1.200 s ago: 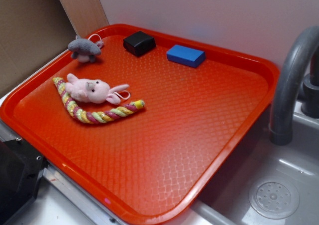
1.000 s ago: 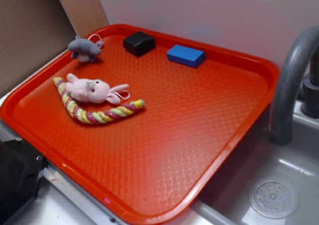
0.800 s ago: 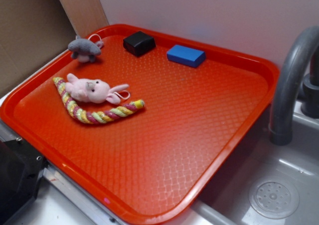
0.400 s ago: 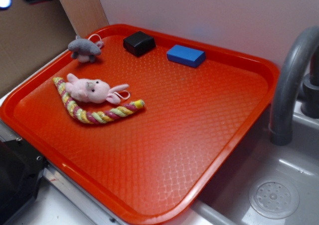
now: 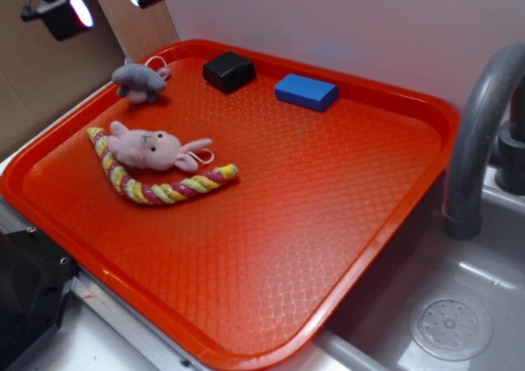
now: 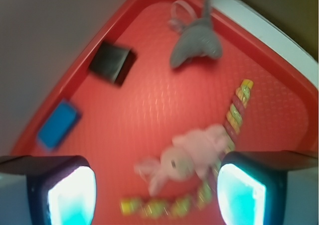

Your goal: Grab the gray animal.

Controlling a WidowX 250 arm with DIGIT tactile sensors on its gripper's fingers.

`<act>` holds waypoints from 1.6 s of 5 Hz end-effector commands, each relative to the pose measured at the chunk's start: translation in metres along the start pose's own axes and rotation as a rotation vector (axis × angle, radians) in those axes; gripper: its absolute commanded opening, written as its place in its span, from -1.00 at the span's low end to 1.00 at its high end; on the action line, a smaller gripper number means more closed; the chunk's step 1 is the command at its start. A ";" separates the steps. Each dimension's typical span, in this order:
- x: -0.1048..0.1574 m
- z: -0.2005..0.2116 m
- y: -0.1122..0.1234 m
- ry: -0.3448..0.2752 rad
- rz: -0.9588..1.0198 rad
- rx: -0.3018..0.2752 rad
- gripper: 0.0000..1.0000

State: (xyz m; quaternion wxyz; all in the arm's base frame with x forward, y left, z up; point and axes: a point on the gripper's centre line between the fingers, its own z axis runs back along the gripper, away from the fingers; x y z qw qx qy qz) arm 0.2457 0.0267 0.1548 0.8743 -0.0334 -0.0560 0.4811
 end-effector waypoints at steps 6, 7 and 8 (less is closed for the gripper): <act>0.098 -0.079 0.042 -0.326 0.209 0.210 1.00; 0.099 -0.099 0.043 -0.273 0.198 0.216 1.00; 0.095 -0.115 0.036 -0.257 0.189 0.217 1.00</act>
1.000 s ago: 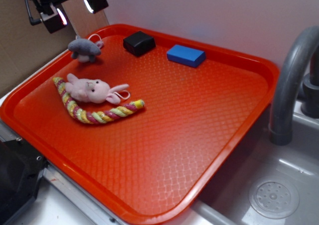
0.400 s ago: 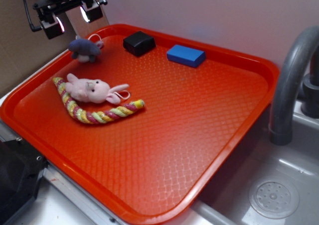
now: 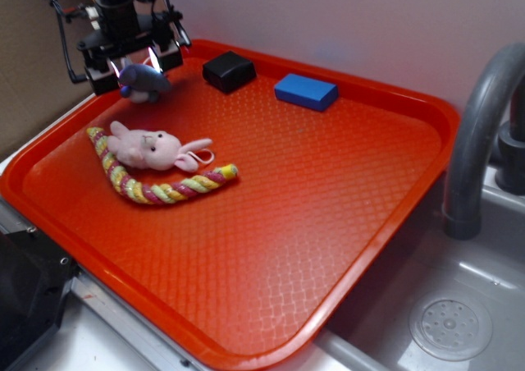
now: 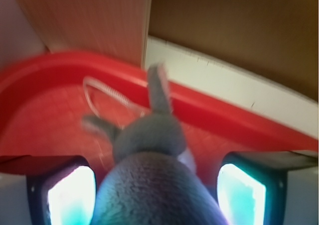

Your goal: Grab the gray animal.

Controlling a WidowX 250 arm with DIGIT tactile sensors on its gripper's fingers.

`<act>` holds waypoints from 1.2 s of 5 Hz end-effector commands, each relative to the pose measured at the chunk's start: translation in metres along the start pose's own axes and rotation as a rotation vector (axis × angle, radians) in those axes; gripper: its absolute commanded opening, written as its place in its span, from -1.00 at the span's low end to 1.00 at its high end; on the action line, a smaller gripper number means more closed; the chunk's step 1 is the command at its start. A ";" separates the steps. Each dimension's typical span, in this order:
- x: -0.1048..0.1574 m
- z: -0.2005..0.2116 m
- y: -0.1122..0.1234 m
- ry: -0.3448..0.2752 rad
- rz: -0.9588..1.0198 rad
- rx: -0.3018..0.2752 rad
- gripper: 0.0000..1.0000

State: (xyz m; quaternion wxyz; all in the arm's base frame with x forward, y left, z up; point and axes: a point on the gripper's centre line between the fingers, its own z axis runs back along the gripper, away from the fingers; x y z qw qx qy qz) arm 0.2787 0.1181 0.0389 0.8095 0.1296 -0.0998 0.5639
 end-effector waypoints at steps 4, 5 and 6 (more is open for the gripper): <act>-0.042 0.109 -0.008 -0.019 -0.255 -0.129 -1.00; -0.066 0.140 -0.003 -0.001 -0.433 -0.213 -1.00; -0.084 0.163 0.002 0.068 -0.556 -0.309 -1.00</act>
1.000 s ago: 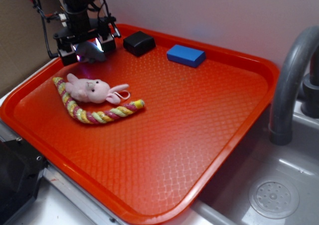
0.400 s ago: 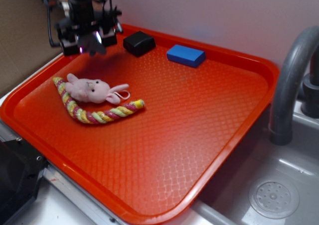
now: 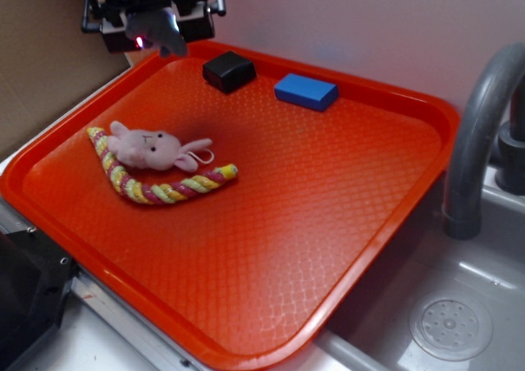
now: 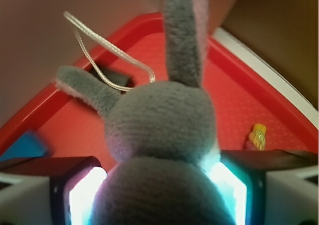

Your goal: Grab the gray animal.

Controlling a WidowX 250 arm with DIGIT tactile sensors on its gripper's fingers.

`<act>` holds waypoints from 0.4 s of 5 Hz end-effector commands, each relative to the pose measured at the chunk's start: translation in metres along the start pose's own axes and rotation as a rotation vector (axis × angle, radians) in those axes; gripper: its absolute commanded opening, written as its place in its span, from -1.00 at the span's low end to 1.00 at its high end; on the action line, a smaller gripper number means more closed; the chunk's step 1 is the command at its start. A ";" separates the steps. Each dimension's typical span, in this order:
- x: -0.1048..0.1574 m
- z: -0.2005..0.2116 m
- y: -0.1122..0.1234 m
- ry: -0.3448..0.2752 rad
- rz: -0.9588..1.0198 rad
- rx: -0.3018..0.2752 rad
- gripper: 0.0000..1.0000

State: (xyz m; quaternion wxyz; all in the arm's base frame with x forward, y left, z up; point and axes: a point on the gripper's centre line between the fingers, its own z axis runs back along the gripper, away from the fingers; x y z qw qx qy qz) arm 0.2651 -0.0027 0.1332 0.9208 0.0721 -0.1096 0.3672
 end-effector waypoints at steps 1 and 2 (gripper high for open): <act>-0.022 0.053 0.007 0.044 -0.191 -0.190 -1.00; -0.027 0.061 0.010 0.083 -0.206 -0.251 -1.00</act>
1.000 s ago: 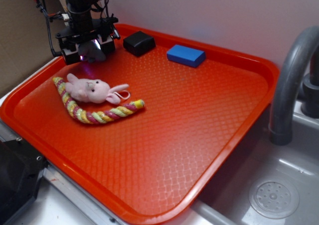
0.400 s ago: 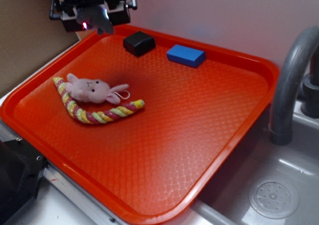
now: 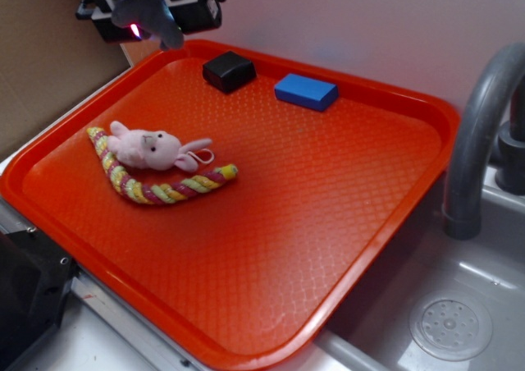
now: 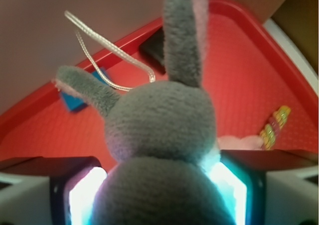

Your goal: Grab the gray animal.

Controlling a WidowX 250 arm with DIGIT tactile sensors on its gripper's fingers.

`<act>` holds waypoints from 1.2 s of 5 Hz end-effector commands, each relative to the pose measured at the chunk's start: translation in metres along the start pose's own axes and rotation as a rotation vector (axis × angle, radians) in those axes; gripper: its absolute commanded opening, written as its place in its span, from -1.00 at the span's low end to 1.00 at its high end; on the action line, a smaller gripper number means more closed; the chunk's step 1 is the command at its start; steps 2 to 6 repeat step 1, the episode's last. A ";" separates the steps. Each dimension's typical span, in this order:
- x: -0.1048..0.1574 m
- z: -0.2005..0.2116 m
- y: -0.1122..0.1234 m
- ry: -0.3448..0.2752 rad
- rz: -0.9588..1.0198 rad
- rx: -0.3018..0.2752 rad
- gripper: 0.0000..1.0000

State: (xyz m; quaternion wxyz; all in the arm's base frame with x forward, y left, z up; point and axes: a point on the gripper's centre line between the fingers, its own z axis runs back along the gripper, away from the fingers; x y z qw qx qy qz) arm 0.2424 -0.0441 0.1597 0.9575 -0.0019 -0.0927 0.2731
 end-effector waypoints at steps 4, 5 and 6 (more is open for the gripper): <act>0.013 0.025 0.027 0.099 -0.149 -0.216 -1.00; 0.013 0.025 0.027 0.099 -0.149 -0.216 -1.00; 0.013 0.025 0.027 0.099 -0.149 -0.216 -1.00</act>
